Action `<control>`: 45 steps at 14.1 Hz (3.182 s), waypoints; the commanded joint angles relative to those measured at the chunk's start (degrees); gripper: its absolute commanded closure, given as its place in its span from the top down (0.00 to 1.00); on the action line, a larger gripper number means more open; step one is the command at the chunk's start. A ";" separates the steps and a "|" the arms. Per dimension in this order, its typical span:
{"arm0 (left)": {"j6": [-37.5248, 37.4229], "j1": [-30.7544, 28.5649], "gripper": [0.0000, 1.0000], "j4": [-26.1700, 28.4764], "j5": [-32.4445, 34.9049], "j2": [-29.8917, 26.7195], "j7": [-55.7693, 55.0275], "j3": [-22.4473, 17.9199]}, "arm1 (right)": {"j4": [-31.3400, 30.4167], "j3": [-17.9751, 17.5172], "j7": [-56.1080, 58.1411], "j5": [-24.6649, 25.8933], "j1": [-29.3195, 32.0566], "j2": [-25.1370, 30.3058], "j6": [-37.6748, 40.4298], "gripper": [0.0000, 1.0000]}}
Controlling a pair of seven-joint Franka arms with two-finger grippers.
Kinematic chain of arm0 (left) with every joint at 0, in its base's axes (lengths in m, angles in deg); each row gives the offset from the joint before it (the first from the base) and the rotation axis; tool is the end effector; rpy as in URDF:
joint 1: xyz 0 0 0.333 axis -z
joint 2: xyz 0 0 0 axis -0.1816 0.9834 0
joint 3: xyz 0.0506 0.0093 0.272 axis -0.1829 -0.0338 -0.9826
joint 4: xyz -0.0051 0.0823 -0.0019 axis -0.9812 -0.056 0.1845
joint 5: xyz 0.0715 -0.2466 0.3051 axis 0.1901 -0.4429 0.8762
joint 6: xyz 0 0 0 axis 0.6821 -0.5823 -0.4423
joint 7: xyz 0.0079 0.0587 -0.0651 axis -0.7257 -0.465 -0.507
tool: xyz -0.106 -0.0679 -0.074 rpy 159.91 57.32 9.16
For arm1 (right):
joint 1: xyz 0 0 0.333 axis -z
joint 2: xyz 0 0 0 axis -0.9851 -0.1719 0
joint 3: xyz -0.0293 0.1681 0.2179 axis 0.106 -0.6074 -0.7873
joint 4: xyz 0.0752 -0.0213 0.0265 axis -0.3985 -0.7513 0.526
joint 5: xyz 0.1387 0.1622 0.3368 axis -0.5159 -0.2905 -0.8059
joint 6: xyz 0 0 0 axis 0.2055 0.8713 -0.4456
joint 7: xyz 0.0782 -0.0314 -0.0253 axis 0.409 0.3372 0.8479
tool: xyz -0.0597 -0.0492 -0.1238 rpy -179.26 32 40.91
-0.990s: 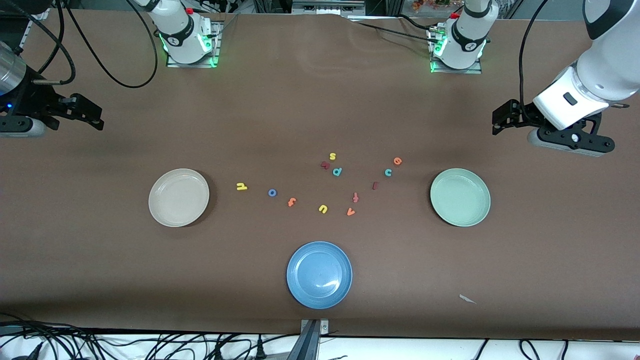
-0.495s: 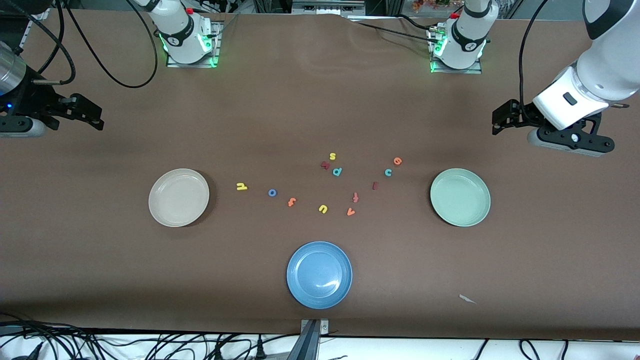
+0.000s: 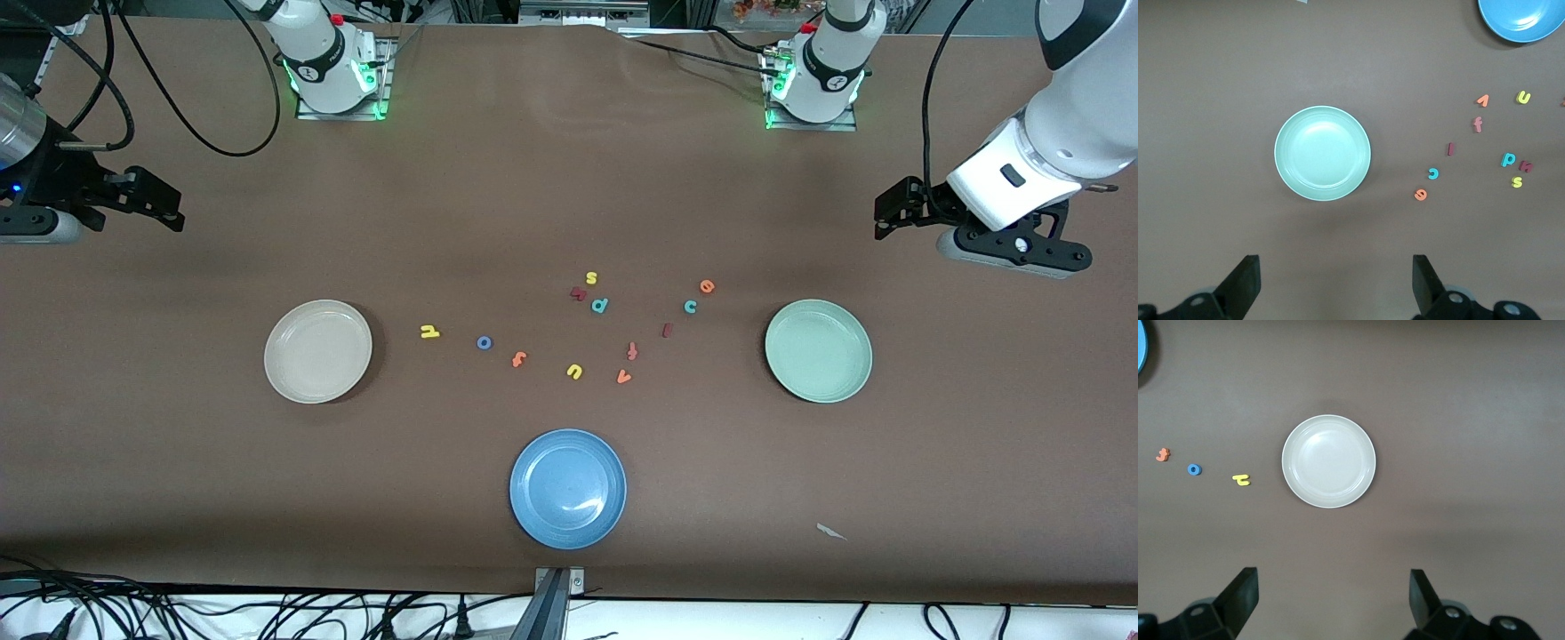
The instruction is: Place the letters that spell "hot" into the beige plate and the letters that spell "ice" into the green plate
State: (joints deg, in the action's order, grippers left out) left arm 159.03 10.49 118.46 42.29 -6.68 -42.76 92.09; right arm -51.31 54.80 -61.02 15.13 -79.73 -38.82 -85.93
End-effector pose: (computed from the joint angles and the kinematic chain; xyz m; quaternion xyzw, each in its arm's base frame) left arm 0.5689 -0.0945 0.5069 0.9959 -0.0840 -0.0280 0.0192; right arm 0.5675 0.0302 0.5252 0.9999 0.0072 0.0016 0.0108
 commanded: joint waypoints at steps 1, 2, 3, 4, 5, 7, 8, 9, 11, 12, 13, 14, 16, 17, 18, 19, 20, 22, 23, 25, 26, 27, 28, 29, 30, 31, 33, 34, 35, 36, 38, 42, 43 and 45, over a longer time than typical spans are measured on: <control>-1.13 0.24 1.00 -1.51 1.97 0.44 -0.37 0.24 | 0.24 -0.03 -0.29 1.09 -0.28 0.31 0.06 1.00; -1.13 0.24 1.00 -1.51 1.97 0.44 -0.45 0.24 | 0.24 0.05 -0.29 1.09 -0.28 0.31 0.06 1.00; -1.13 0.24 1.00 -1.51 1.97 0.53 -0.45 0.24 | 0.24 0.05 -0.29 1.09 -0.28 0.31 0.06 1.00; -1.13 0.24 1.00 -1.51 1.97 0.44 -0.45 0.24 | 0.24 0.05 -0.29 1.09 -0.28 0.31 0.06 1.00; -1.13 0.24 1.00 -1.51 1.97 0.44 -0.45 0.24 | 0.24 -0.03 -0.29 1.09 -0.28 0.31 0.06 1.00; -1.13 0.24 1.00 -1.51 1.97 0.44 -0.45 0.33 | 0.24 0.05 -0.29 1.09 -0.28 0.31 0.06 1.00; -1.13 0.32 1.00 -1.51 1.97 0.44 -0.45 0.50 | 0.24 0.05 -0.29 1.09 -0.28 0.31 0.06 1.00; -0.96 0.50 1.00 -1.60 1.97 0.53 -0.02 0.59 | 0.24 0.05 -0.29 1.09 -0.28 0.31 0.06 1.00; -0.69 1.29 1.00 -1.69 1.80 0.62 -0.45 1.20 | 0.24 0.05 -0.29 1.09 -0.28 0.31 0.06 1.00; -0.69 1.38 1.00 -1.69 1.80 0.70 -0.45 1.29 | 0.24 0.05 -0.29 1.09 -0.28 0.31 0.06 1.00; -0.60 1.29 1.00 -1.69 1.88 0.62 -0.45 1.21 | 0.24 0.05 -0.29 1.09 -0.28 0.31 0.06 1.00; -0.60 1.29 1.00 -1.69 1.88 0.70 -0.37 1.21 | 0.24 0.05 -0.29 1.09 -0.28 0.31 0.06 1.00; -0.60 1.20 1.00 -1.60 1.88 0.79 -0.45 1.21 | 0.33 0.05 -0.29 1.09 -0.28 0.31 0.06 1.00; -0.52 1.03 1.00 -1.69 1.80 1.32 -0.45 1.21 | 0.33 0.05 -0.29 1.09 -0.28 0.31 0.06 1.00; -0.17 1.29 1.00 -1.69 1.71 1.76 -0.45 1.21 | 0.33 0.05 -0.29 1.09 -0.28 0.31 -0.03 1.00; 0.88 1.38 1.00 -1.69 1.88 1.93 -0.45 1.21 | 0.25 0.05 -0.29 1.09 -0.28 0.31 -0.03 1.00; 2.54 1.38 1.00 -1.51 1.97 2.02 -0.45 1.29 | 0.24 0.05 -0.29 1.09 -0.28 0.31 0.05 1.00; 3.87 1.38 1.00 -1.51 1.97 3.42 -0.45 1.30 | 0.33 0.05 -0.29 1.09 -0.28 0.22 -0.03 1.00; 5.18 1.38 1.00 -1.60 1.88 4.56 -0.45 1.56 | 0.33 0.05 -0.29 1.09 -0.28 0.22 -0.03 1.00; 8.61 1.29 1.00 -1.60 1.18 6.41 -0.54 1.65 | 0.33 0.05 -0.29 1.09 -0.28 0.14 -0.12 1.00; 9.67 1.29 1.00 -1.60 1.70 6.85 -0.54 1.56 | 0.33 0.05 -0.29 1.09 -0.28 0.05 -0.12 1.00; 10.38 1.38 1.00 -1.60 1.88 7.29 -0.54 1.56 | 0.33 0.05 -0.29 1.09 -0.28 0.05 -0.12 1.00; 11.77 1.29 1.00 -1.60 1.80 8.25 -0.45 1.65 | 0.33 0.05 -0.29 1.09 -0.28 0.05 -0.12 1.00; 13.09 1.38 1.00 -1.51 1.54 8.44 0.16 1.65 | 0.33 0.05 -0.29 1.09 -0.28 -0.04 -0.12 1.00; 13.28 1.38 1.00 -1.51 1.79 8.53 0.16 1.65 | 0.33 0.05 -0.29 1.09 -0.28 -0.13 -0.12 1.00; 13.37 1.47 1.00 -1.42 1.80 8.70 0.07 1.65 | 0.42 0.05 -0.20 1.09 -0.28 -0.13 -0.12 1.00; 13.98 2.16 1.00 -1.51 1.36 10.89 -0.45 1.91 | 0.51 0.05 -0.20 1.09 -0.28 -0.13 -0.12 1.00; 15.55 2.95 1.00 -1.51 1.88 11.86 -0.45 1.82 | 0.60 0.05 -0.20 1.09 -0.28 -0.22 -0.29 1.00; 16.96 4.18 1.00 -1.51 1.97 13.43 -0.54 1.82 | 0.51 0.05 -0.20 0.91 -0.28 -0.39 -0.30 1.00; 17.58 5.58 1.00 -1.51 1.88 15.28 -0.63 1.82 | 0.51 -0.03 -0.20 0.91 -0.45 -0.57 -0.38 1.00; 18.73 7.17 1.00 -1.60 1.88 17.74 -0.72 1.82 | 0.51 -0.03 -0.20 0.65 -0.46 -0.66 -0.38 1.00; 20.65 9.28 1.00 -1.42 1.88 20.57 -0.72 1.91 | 0.51 -0.03 -0.20 0.65 -0.28 -1.00 -0.65 1.00; 21.45 10.94 1.00 -0.81 1.80 20.92 -1.24 1.82 | 0.77 -0.03 -0.20 0.82 -0.28 -1.36 -0.65 1.00; 23.21 12.53 1.00 -0.63 1.88 23.02 -6.40 1.82 | 0.86 -0.03 -0.20 0.38 -0.28 -2.41 -0.56 1.00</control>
State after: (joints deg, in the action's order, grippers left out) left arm 180.87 20.88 118.47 42.29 14.58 -44.78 94.07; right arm -51.31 54.81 -61.02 15.20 -79.92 -39.93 -86.40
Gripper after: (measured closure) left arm 0.000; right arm 0.000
